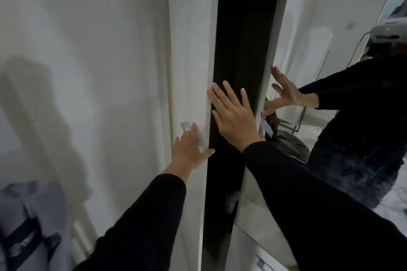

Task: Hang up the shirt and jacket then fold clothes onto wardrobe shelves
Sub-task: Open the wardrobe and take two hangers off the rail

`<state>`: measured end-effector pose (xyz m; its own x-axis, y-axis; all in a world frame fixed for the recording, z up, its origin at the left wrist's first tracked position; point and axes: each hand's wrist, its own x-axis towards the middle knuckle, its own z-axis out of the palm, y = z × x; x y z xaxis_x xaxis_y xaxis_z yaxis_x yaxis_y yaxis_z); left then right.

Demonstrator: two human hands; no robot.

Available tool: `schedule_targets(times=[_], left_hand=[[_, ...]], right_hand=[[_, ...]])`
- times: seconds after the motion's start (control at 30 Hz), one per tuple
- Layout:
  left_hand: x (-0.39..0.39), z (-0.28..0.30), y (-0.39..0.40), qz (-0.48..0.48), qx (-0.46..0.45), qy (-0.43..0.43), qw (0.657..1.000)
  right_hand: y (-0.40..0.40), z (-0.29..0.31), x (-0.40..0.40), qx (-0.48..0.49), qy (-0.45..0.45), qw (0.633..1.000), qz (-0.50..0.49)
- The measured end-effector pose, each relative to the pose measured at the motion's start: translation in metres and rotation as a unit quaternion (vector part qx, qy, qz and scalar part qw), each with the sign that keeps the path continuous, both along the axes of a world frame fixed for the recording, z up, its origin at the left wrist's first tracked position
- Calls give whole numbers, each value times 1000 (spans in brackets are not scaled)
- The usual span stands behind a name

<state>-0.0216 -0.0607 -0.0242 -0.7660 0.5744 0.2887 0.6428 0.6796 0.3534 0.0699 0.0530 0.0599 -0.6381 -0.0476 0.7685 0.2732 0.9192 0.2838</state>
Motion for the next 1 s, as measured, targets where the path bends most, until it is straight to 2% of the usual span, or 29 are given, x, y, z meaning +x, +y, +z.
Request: schedule_targets(times=[0.13, 0.3, 0.4, 0.57, 0.83, 1.0], left_hand=[[-19, -5, -49, 1, 28, 17, 999], [-39, -14, -99, 51, 85, 71, 993], [-52, -16, -127, 74, 105, 68, 989], [-71, -12, -162, 157, 77, 96, 980], [-119, -7, -198, 229, 68, 102, 966], [-153, -2, -214, 285, 54, 101, 952]], right_hand=[[-44, 3, -22, 20, -9, 999, 36], [-97, 9, -56, 21, -29, 996, 78], [-123, 12, -79, 15, -46, 992, 112], [-159, 14, -118, 11, -61, 987, 149], [-185, 24, -195, -16, -125, 976, 180], [-194, 30, -244, -7, -128, 968, 216]])
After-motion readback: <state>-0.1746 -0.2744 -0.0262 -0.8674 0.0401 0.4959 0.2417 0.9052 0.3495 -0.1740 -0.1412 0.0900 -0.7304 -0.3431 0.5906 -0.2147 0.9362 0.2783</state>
